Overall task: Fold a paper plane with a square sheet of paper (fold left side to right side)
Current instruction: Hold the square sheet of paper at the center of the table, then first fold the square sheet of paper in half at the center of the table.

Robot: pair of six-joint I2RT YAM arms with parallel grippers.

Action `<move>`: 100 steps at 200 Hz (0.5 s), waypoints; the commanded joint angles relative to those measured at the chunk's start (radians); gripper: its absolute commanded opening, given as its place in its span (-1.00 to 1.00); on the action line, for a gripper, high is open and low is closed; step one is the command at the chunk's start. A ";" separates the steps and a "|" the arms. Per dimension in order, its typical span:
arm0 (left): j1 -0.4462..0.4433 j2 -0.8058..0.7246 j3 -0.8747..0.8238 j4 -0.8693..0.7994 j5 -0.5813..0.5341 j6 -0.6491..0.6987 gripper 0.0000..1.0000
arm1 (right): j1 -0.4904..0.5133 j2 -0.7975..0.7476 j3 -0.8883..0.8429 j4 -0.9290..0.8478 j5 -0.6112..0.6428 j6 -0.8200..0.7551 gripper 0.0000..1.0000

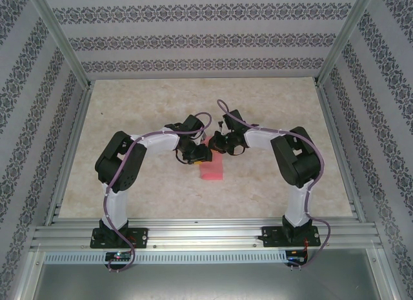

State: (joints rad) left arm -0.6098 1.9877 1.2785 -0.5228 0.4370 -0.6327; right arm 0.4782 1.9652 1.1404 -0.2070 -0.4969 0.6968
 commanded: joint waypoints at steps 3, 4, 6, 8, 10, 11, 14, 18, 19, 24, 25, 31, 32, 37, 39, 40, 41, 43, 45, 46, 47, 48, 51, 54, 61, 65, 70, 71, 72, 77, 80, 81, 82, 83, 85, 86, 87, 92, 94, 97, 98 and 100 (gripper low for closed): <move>-0.009 0.031 -0.040 -0.033 -0.040 0.036 -0.10 | 0.011 0.037 0.031 -0.033 0.029 -0.006 -0.75; -0.010 0.031 -0.041 -0.033 -0.041 0.038 -0.10 | 0.011 0.039 0.031 -0.036 0.030 -0.008 -0.75; -0.010 0.030 -0.042 -0.032 -0.040 0.038 -0.10 | 0.011 0.041 0.033 -0.040 0.032 -0.008 -0.75; -0.010 0.030 -0.042 -0.031 -0.039 0.039 -0.10 | 0.011 0.043 0.033 -0.042 0.033 -0.008 -0.75; -0.011 0.029 -0.043 -0.030 -0.040 0.041 -0.10 | 0.011 0.045 0.033 -0.045 0.035 -0.009 -0.75; -0.012 0.028 -0.043 -0.031 -0.038 0.042 -0.10 | 0.011 0.046 0.034 -0.047 0.036 -0.009 -0.75; -0.012 0.027 -0.043 -0.031 -0.037 0.045 -0.10 | 0.010 0.049 0.035 -0.050 0.037 -0.009 -0.75; -0.013 0.025 -0.045 -0.030 -0.035 0.048 -0.10 | 0.011 0.054 0.036 -0.058 0.040 -0.011 -0.75; -0.013 0.026 -0.046 -0.030 -0.034 0.050 -0.10 | 0.011 0.055 0.037 -0.060 0.041 -0.011 -0.75; -0.015 0.021 -0.049 -0.027 -0.032 0.057 -0.10 | 0.011 0.059 0.036 -0.065 0.043 -0.012 -0.75; -0.015 0.021 -0.049 -0.027 -0.032 0.058 -0.09 | 0.011 0.060 0.038 -0.066 0.043 -0.011 -0.75; -0.018 0.017 -0.052 -0.025 -0.029 0.067 -0.09 | 0.010 0.068 0.038 -0.072 0.045 -0.013 -0.75; -0.018 0.016 -0.053 -0.025 -0.029 0.068 -0.09 | 0.011 0.068 0.038 -0.073 0.046 -0.013 -0.75; -0.019 0.010 -0.058 -0.021 -0.027 0.077 -0.09 | 0.011 0.072 0.038 -0.075 0.046 -0.013 -0.76; -0.020 0.009 -0.061 -0.019 -0.026 0.081 -0.09 | 0.011 0.074 0.038 -0.077 0.046 -0.013 -0.75; -0.020 0.009 -0.062 -0.017 -0.025 0.082 -0.09 | 0.011 0.075 0.038 -0.078 0.046 -0.013 -0.75; -0.021 0.007 -0.063 -0.017 -0.023 0.084 -0.09 | 0.011 0.075 0.038 -0.078 0.046 -0.012 -0.75; -0.022 0.004 -0.065 -0.014 -0.021 0.087 -0.08 | 0.010 0.076 0.038 -0.079 0.047 -0.012 -0.75; -0.022 0.002 -0.068 -0.012 -0.019 0.090 -0.08 | 0.011 0.077 0.038 -0.079 0.046 -0.014 -0.75; -0.022 0.000 -0.070 -0.010 -0.018 0.091 -0.08 | 0.011 0.078 0.038 -0.079 0.048 -0.013 -0.75; -0.022 0.000 -0.071 -0.009 -0.017 0.093 -0.08 | 0.011 0.079 0.038 -0.080 0.048 -0.013 -0.75; -0.023 -0.002 -0.074 -0.008 -0.016 0.094 -0.08 | 0.011 0.079 0.038 -0.080 0.048 -0.013 -0.75; -0.024 -0.005 -0.078 -0.004 -0.013 0.100 -0.08 | 0.011 0.081 0.037 -0.081 0.047 -0.013 -0.75; -0.025 -0.008 -0.082 -0.001 -0.012 0.104 -0.08 | 0.011 0.082 0.037 -0.082 0.048 -0.012 -0.75; -0.027 -0.018 -0.094 0.010 -0.004 0.116 -0.08 | 0.012 0.084 0.038 -0.085 0.047 -0.013 -0.75; -0.028 -0.023 -0.101 0.018 0.000 0.120 -0.08 | 0.011 0.087 0.038 -0.087 0.047 -0.014 -0.75; -0.031 -0.031 -0.111 0.026 0.006 0.128 -0.07 | 0.011 0.089 0.039 -0.088 0.047 -0.014 -0.75; -0.031 -0.032 -0.113 0.028 0.006 0.130 -0.07 | 0.011 0.089 0.038 -0.089 0.047 -0.014 -0.75; -0.031 -0.034 -0.115 0.030 0.007 0.130 -0.07 | 0.011 0.090 0.038 -0.091 0.047 -0.014 -0.75; -0.033 -0.040 -0.126 0.038 0.012 0.137 -0.07 | 0.011 0.092 0.039 -0.093 0.048 -0.014 -0.75; -0.034 -0.045 -0.132 0.044 0.017 0.141 -0.07 | 0.011 0.093 0.039 -0.095 0.048 -0.015 -0.75; -0.035 -0.046 -0.134 0.046 0.018 0.142 -0.07 | 0.012 0.093 0.040 -0.095 0.048 -0.015 -0.75; -0.036 -0.047 -0.136 0.047 0.019 0.144 -0.07 | 0.012 0.093 0.040 -0.096 0.048 -0.015 -0.75; -0.036 -0.049 -0.138 0.050 0.020 0.145 -0.07 | 0.011 0.094 0.040 -0.096 0.047 -0.016 -0.75; -0.037 -0.052 -0.142 0.054 0.024 0.148 -0.07 | 0.011 0.095 0.041 -0.097 0.049 -0.016 -0.75; -0.037 -0.053 -0.144 0.056 0.024 0.150 -0.07 | 0.011 0.096 0.041 -0.097 0.049 -0.016 -0.75; -0.038 -0.056 -0.146 0.059 0.025 0.150 -0.07 | 0.011 0.095 0.041 -0.098 0.049 -0.016 -0.75; -0.040 -0.064 -0.156 0.068 0.030 0.155 -0.07 | 0.011 0.098 0.041 -0.098 0.047 -0.017 -0.75; -0.042 -0.065 -0.161 0.072 0.032 0.157 -0.07 | 0.011 0.098 0.041 -0.100 0.047 -0.017 -0.75; -0.043 -0.070 -0.167 0.079 0.036 0.161 -0.07 | 0.011 0.099 0.041 -0.100 0.047 -0.017 -0.75; -0.044 -0.071 -0.169 0.082 0.037 0.162 -0.07 | 0.011 0.099 0.041 -0.101 0.047 -0.017 -0.75; -0.046 -0.074 -0.172 0.087 0.040 0.164 -0.07 | 0.011 0.100 0.041 -0.102 0.049 -0.017 -0.76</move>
State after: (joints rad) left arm -0.6197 1.9305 1.1801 -0.4149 0.4435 -0.5301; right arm 0.4782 2.0102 1.1809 -0.2623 -0.4957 0.6960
